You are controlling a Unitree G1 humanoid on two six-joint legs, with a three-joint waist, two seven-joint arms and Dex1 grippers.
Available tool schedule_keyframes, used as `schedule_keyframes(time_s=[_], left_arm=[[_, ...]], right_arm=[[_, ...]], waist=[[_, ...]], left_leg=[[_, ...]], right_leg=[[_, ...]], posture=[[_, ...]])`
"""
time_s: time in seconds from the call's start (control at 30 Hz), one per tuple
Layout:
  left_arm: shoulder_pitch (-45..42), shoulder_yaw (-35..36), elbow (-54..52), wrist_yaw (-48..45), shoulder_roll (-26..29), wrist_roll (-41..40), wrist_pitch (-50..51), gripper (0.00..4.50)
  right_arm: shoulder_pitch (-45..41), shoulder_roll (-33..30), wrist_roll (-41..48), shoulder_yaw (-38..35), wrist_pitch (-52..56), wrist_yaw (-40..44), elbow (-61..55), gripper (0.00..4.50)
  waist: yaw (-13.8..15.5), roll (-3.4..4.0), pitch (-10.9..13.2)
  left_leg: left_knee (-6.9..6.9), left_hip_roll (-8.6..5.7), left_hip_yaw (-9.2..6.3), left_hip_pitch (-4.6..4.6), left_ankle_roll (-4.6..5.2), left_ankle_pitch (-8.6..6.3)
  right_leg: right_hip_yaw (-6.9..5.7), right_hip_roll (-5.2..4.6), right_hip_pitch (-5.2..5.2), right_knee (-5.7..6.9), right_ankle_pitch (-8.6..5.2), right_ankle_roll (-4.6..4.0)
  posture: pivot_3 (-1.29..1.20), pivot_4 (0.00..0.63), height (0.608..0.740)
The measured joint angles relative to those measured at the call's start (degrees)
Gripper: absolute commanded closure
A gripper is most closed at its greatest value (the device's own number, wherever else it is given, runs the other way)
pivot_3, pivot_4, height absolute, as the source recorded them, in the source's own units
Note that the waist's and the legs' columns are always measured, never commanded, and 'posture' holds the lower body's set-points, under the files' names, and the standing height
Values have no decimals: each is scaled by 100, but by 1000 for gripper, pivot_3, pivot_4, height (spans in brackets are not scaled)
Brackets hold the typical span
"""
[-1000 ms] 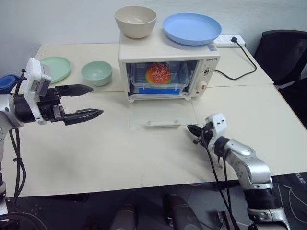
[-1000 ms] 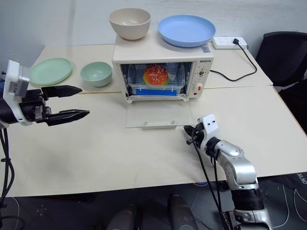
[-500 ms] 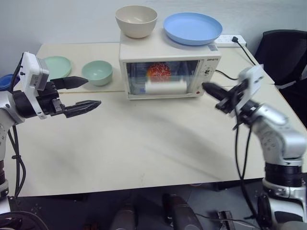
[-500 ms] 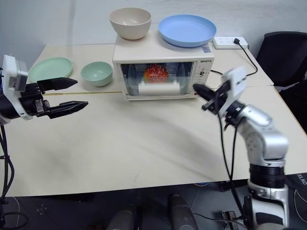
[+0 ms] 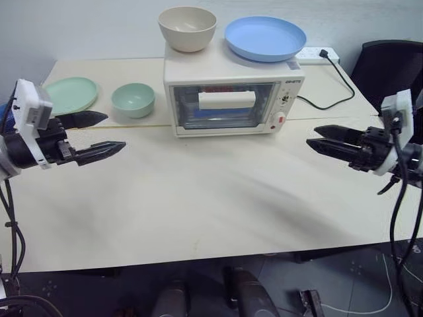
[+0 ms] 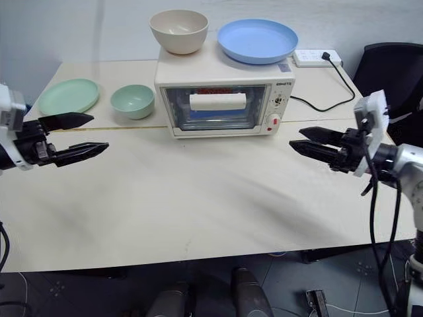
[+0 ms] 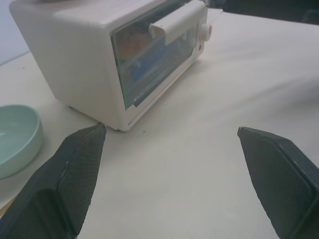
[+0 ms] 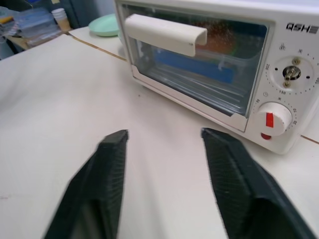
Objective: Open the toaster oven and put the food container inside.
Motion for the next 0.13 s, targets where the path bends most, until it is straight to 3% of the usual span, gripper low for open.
schedule_keyframes(time_s=[0.07,0.13], left_arm=[[97,124,1,-61,74,-2,1,0],[145,226,7,-104,151,-9,18,0]], right_arm=[[0,-31,5,-3,11,41,4,187],[0,-31,-40,5,-36,42,26,36]], waist=[[2,0,0],[8,0,0]], left_leg=[[0,0,1,2,0,0],[1,-1,2,1,0,0]], right_leg=[[0,1,0,0,-1,-1],[0,1,0,0,-1,-1]], posture=[[0,150,740],[0,150,740]])
